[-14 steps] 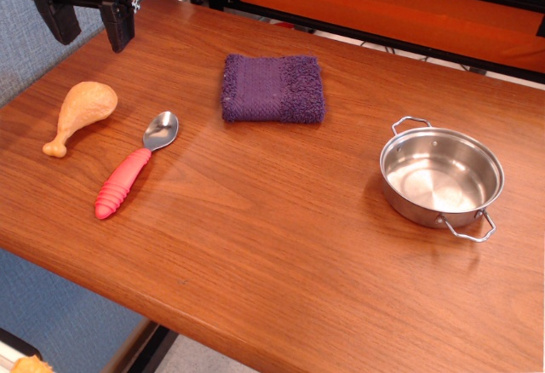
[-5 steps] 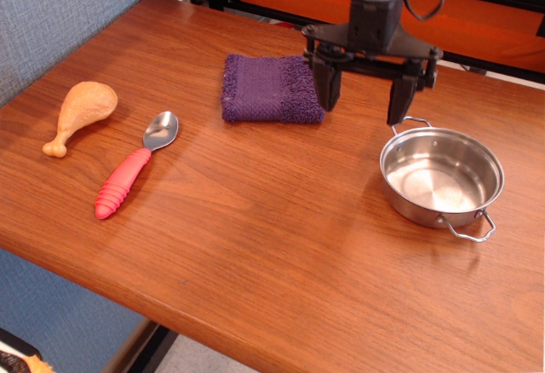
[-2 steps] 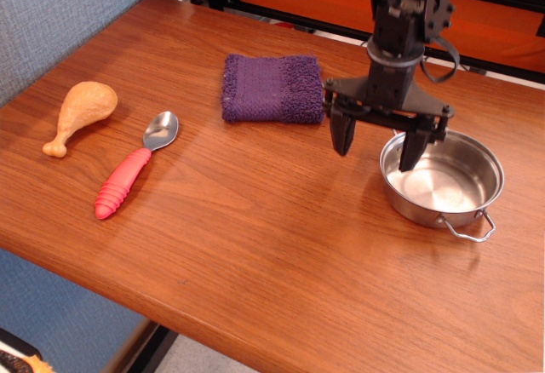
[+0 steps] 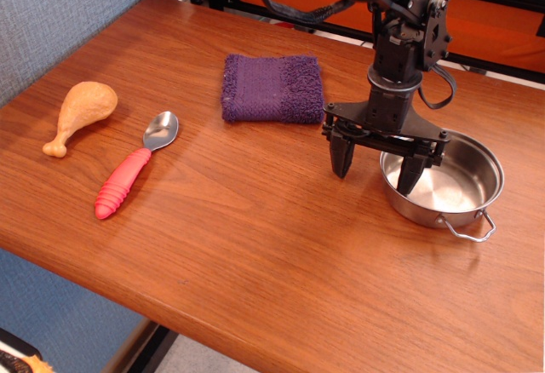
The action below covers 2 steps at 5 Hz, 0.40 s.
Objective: Place the pan next to the spatula
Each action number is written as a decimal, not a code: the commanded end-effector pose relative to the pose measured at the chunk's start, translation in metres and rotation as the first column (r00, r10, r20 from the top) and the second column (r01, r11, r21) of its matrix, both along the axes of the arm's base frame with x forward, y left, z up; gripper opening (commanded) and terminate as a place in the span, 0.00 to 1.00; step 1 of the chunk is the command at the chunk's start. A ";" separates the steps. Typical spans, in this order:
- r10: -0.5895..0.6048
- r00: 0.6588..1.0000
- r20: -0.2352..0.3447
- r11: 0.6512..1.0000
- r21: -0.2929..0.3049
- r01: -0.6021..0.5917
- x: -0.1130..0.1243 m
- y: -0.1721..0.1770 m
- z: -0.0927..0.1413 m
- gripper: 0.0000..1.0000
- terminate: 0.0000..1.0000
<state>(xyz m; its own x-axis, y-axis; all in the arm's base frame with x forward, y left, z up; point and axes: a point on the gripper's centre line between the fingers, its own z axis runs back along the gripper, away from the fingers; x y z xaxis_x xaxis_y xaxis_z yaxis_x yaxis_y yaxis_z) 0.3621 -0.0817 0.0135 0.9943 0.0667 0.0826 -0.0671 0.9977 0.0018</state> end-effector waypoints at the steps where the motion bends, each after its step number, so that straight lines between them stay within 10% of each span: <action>1: 0.000 0.997 0.079 1.000 -0.015 0.001 0.002 0.002 0.023 0.00 0.00; 2: 0.017 0.996 0.085 1.000 -0.026 -0.015 0.001 0.006 0.028 0.00 0.00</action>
